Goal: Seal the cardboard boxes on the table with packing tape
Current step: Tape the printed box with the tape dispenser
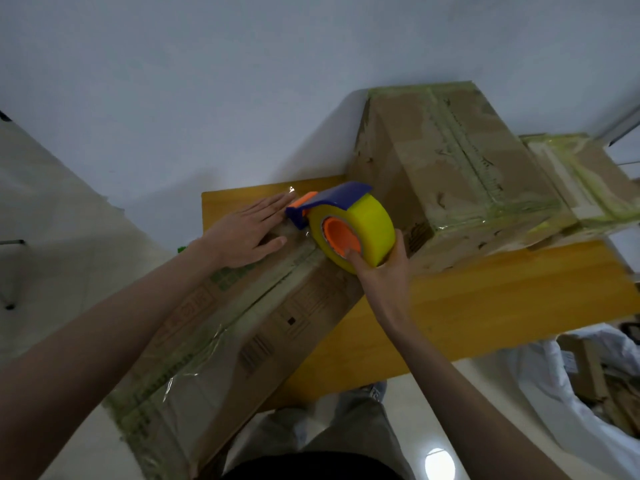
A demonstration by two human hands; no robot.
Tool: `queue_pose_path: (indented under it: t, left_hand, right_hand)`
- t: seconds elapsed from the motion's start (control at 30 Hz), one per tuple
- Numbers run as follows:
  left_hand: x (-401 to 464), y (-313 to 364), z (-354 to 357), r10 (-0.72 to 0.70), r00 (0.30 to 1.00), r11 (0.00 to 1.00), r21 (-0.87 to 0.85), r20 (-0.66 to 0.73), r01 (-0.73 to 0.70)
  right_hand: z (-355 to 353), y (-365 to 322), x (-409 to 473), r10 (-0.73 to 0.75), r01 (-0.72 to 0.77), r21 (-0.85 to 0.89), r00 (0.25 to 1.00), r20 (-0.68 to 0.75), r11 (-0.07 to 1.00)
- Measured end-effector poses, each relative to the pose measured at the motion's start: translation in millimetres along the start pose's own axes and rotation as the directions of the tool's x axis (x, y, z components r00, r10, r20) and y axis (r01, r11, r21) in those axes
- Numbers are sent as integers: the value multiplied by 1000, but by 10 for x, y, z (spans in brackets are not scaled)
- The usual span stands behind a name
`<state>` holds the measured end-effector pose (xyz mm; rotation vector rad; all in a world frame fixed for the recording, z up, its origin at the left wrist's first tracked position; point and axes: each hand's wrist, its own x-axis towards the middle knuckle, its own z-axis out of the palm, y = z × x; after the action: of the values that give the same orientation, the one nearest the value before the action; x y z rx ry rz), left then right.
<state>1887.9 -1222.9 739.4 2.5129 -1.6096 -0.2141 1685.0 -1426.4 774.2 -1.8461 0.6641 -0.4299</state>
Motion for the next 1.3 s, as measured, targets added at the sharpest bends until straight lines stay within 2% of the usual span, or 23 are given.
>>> queue_pose_path:
  t: [0.27, 0.53, 0.73, 1.1, 1.3]
  left_hand:
    - [1, 23, -7, -42, 999, 998, 41, 20, 41]
    - [-2, 40, 0, -51, 999, 995, 87, 7, 50]
    - [-1, 48, -4, -46, 999, 996, 76, -4, 46]
    - [77, 195, -7, -58, 997, 989, 135, -47, 64]
    - [184, 477, 3, 51, 999, 999, 6, -1, -51]
  right_hand:
    - [-85, -135, -56, -33, 33, 2, 996, -84, 999]
    - [-626, 37, -375, 9, -6, 27, 992, -123, 1000]
    - [-622, 66, -421, 5, -8, -20, 994, -110, 1000]
    - [-592, 42, -402, 14, -14, 0, 995, -97, 1000]
    - [-595, 107, -420, 32, -33, -6, 994, -103, 999]
